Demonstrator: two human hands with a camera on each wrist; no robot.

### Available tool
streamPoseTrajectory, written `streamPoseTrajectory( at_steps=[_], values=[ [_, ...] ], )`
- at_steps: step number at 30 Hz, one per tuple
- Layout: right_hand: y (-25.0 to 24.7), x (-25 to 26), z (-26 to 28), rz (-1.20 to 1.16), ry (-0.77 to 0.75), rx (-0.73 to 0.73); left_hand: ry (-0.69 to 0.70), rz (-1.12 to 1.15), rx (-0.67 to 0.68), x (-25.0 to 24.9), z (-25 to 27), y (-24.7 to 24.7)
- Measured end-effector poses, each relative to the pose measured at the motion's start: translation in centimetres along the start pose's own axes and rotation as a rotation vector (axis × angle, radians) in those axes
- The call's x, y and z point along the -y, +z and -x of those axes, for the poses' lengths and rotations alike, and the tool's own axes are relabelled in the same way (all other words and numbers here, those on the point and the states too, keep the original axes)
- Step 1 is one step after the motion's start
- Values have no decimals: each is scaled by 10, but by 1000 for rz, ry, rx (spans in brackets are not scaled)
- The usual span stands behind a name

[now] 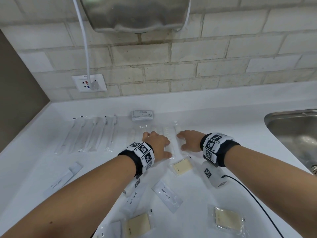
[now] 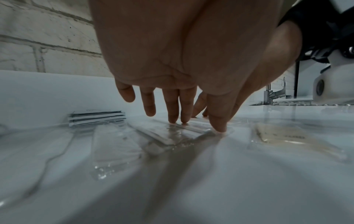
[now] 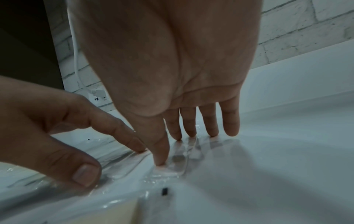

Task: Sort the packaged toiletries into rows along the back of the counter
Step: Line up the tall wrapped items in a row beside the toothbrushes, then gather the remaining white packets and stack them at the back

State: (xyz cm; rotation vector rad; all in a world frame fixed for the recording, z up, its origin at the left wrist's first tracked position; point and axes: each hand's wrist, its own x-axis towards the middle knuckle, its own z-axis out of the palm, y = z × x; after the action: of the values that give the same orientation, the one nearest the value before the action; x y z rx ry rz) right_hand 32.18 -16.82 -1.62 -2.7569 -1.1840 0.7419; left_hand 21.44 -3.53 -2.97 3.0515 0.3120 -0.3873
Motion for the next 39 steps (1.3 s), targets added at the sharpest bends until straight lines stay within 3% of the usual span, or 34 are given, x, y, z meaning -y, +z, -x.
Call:
streamPoseTrajectory(
  at_steps=[12,20,25,28,34,39],
  values=[
    [-2,-3,-5,-35,-34,-5,-1,-10,32,2,-2,-2],
    [-11,26,28,-43,-149,-71,-29,154,-91,11,31,-27],
    [7,69,73,35,-210,87,-77,210,-30,22,81,-20],
    [28,89,92,124,-191,168,-156,233,39,28,108,-7],
    [61,108,109,177,-89,105,-290,242,134,36,161,26],
    [69,119,112,135,27,43,-321,316,84,33,173,38]
  ],
)
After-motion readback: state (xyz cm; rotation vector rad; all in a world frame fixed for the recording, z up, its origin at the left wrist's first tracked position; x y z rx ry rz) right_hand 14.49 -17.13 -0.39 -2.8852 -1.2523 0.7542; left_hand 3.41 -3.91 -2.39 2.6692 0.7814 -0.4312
